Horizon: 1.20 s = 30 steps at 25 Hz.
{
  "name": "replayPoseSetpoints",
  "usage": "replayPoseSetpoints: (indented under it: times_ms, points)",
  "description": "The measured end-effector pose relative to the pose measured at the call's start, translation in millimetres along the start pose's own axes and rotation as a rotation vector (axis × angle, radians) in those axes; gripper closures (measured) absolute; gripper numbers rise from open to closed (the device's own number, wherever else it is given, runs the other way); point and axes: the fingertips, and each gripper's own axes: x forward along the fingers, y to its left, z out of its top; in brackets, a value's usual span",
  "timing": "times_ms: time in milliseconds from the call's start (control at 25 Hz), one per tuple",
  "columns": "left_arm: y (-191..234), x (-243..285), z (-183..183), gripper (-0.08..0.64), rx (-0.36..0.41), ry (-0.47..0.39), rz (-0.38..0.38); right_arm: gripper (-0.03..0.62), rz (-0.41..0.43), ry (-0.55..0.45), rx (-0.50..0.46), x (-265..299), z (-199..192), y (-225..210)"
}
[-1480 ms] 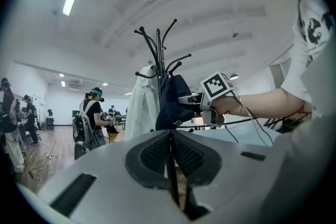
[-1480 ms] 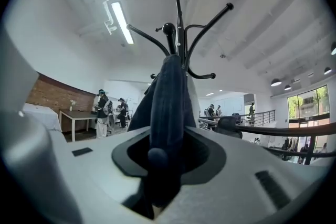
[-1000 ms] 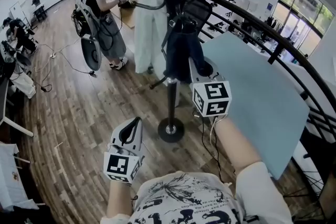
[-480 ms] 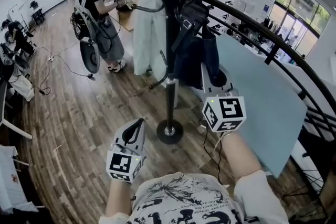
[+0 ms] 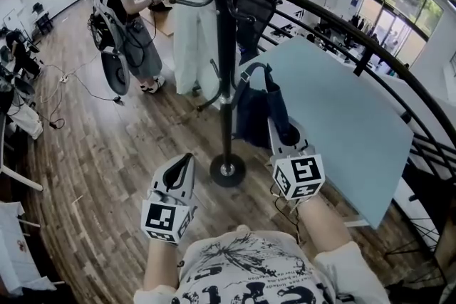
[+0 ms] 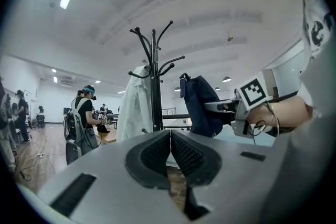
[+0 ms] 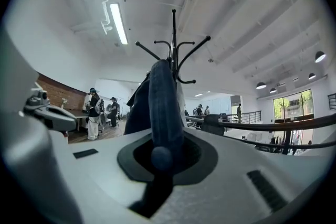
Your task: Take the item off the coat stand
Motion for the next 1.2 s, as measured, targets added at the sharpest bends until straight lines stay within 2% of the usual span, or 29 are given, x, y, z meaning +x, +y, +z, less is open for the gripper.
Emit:
replayPoseSetpoints:
  times_ms: [160, 360, 600, 960, 1200]
  points:
    - [-3.2, 0.8, -4.8, 0.555, 0.012, -0.020, -0.026, 0.575, 0.034, 0.034, -0.021, -13.8, -31.4, 13.6]
    - [-1.1, -1.3, -3.2, 0.555, 0.009, -0.028, -0.012, 0.575, 0.054, 0.041, -0.028, -33.1, -51.4, 27.1]
    - [4.1, 0.1, -2.3, 0.555, -0.001, -0.034, 0.006, 0.577, 0.064, 0.044, -0.008, -40.6, -57.0, 31.8]
    - [-2.7, 5.0, -0.7, 0.555, -0.002, -0.035, -0.003, 0.583, 0.093, 0.036, -0.045, -40.9, -50.2, 33.0]
    - [-1.6, 6.2, -2.8, 0.555, -0.003, -0.032, 0.003, 0.583, 0.099, 0.057, -0.010, -36.0, -53.6, 33.6]
